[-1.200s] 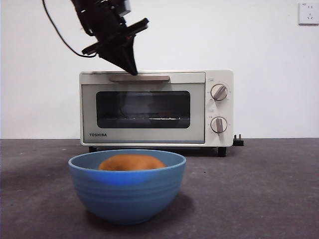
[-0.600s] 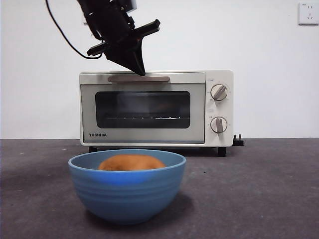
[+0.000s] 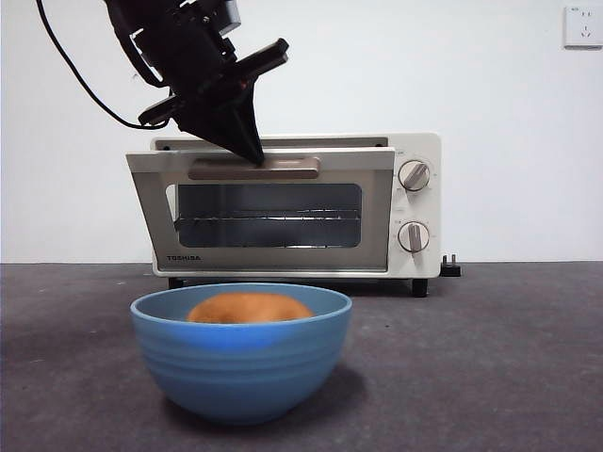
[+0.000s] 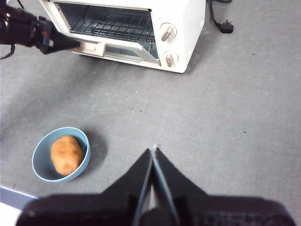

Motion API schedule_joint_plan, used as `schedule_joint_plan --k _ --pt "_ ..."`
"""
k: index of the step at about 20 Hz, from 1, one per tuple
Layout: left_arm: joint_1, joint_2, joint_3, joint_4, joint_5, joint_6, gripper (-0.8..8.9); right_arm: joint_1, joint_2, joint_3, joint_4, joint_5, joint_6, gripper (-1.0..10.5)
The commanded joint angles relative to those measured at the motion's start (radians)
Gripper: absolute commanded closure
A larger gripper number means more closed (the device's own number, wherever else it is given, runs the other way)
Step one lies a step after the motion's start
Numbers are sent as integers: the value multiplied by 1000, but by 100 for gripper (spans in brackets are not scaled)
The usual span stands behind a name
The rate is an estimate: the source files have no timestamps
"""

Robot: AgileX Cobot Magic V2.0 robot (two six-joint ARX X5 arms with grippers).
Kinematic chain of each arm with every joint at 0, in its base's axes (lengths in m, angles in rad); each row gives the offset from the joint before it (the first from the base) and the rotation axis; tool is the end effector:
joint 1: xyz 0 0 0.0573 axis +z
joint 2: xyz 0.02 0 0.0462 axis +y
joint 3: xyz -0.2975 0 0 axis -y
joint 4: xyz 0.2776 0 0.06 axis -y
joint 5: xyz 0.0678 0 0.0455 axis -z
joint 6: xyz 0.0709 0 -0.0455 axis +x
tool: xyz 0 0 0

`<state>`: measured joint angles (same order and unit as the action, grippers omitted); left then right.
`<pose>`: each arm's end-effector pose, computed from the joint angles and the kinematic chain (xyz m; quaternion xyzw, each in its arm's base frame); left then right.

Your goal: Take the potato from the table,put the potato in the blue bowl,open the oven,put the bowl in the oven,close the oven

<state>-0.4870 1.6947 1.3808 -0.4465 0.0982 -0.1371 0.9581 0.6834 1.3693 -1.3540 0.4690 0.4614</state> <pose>0.3852 -0.2119 0.2747 0.0106 0.3816 -0.2423 0.8919 0.0659 0.0380 0.4324 0.0007 0.2936 0.1660 0.9414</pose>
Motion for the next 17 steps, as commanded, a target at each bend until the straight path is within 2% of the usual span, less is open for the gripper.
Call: schedule_joint_plan --k 1,10,17 --pt "3 64 -72 -8 -87 -17 820 3 -1 1 -16 3 11 957" --pt "-10 -3 -293 149 -98 -82 820 3 -1 1 -16 3 11 957" --pt "-5 -6 -307 136 -90 -79 820 3 -1 1 -15 4 11 957"
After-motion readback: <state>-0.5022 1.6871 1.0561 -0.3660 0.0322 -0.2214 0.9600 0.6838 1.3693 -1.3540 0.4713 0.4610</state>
